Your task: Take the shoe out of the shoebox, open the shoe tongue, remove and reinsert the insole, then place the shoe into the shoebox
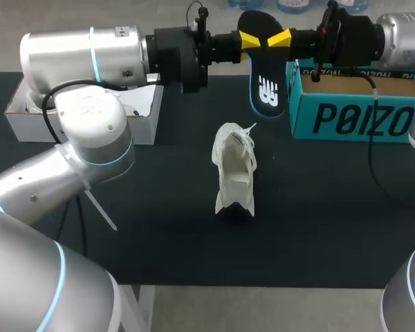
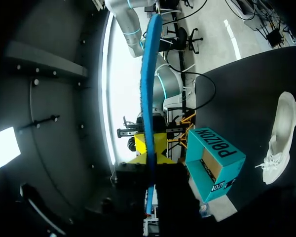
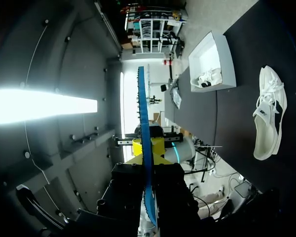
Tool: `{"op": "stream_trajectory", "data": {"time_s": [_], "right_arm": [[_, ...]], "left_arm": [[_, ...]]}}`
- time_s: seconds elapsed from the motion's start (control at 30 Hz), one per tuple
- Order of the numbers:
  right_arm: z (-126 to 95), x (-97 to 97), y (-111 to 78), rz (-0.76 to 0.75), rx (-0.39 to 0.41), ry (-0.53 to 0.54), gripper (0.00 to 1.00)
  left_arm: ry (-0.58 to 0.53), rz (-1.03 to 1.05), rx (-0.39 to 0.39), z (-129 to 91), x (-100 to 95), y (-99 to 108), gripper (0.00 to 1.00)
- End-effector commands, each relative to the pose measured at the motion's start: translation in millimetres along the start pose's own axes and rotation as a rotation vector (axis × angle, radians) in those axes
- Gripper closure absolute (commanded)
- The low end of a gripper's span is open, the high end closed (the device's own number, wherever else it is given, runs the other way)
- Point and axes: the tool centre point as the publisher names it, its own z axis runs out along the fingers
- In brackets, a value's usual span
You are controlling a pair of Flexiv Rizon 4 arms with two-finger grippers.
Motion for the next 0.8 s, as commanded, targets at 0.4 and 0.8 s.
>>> {"op": "stream_trajectory", "data": {"time_s": [0.4, 0.8], "right_arm": [[-37, -27.1, 11.8, -0.002, -0.088, -0.118, 0.0], [-69, -30.4, 24.2, -0.049, -0.101, -0.208, 0.0]], "left_arm": [[0.01, -0.015, 0.005, 1, 3.1, 3, 1.0], [0.001, -0.065, -0.007, -11, -1.9, -2, 1.0]]}}
